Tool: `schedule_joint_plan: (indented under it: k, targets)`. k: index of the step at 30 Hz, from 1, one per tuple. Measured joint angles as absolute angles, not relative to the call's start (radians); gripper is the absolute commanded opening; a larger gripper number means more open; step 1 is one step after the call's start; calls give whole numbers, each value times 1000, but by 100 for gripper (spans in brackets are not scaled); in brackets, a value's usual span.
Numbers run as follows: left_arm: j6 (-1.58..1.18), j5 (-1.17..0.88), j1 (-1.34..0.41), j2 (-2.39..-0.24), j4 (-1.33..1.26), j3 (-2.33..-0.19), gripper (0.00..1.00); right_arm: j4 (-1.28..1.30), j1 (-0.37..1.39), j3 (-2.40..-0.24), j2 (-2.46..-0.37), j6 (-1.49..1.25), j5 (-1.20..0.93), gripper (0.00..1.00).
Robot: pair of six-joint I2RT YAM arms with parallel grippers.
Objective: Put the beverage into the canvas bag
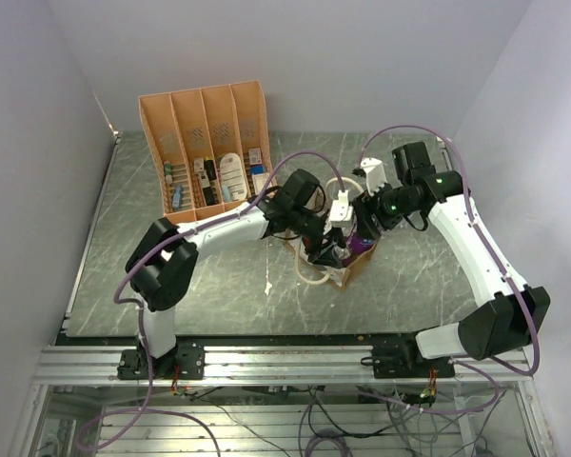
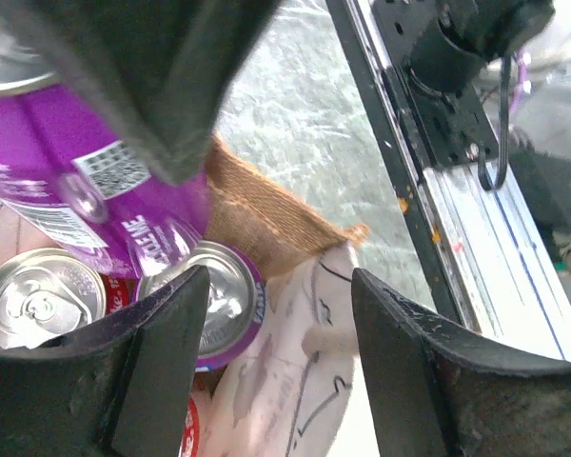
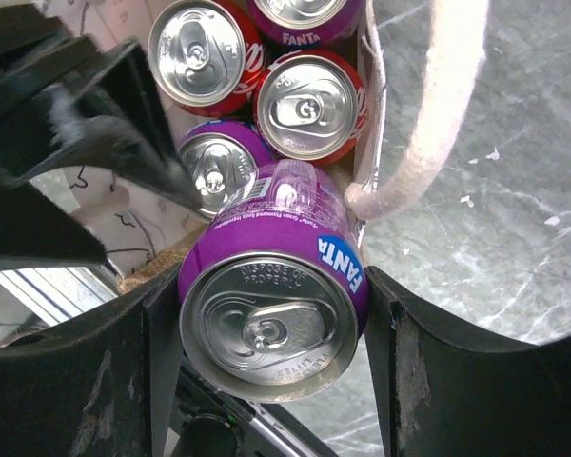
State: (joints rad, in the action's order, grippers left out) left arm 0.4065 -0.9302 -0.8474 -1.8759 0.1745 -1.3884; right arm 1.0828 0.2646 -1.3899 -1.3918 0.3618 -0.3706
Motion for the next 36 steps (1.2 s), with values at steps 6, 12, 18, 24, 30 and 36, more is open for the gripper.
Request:
schedule_joint_plan:
  k: [6, 12, 18, 24, 30, 36]
  targets:
    - [598, -968, -862, -1826, 417, -1442, 70, 1057, 278, -1385, -1390, 374, -359, 0]
    - [652, -981, -875, -1797, 476, -1443, 70, 1088, 282, -1409, -1404, 383, -334, 0]
    - [595, -934, -880, -1767, 386, -1365, 76, 1138, 284, -1444, -1437, 381, -307, 0]
    - [385, -804, -876, -1729, 127, -1215, 83, 1151, 285, -1446, -1437, 373, -303, 0]
    - [247, -766, -867, -1732, -36, -1202, 82, 1172, 286, -1453, -1439, 374, -287, 0]
    - [242, -779, -868, -1747, -83, -1202, 82, 1198, 289, -1476, -1458, 375, -268, 0]
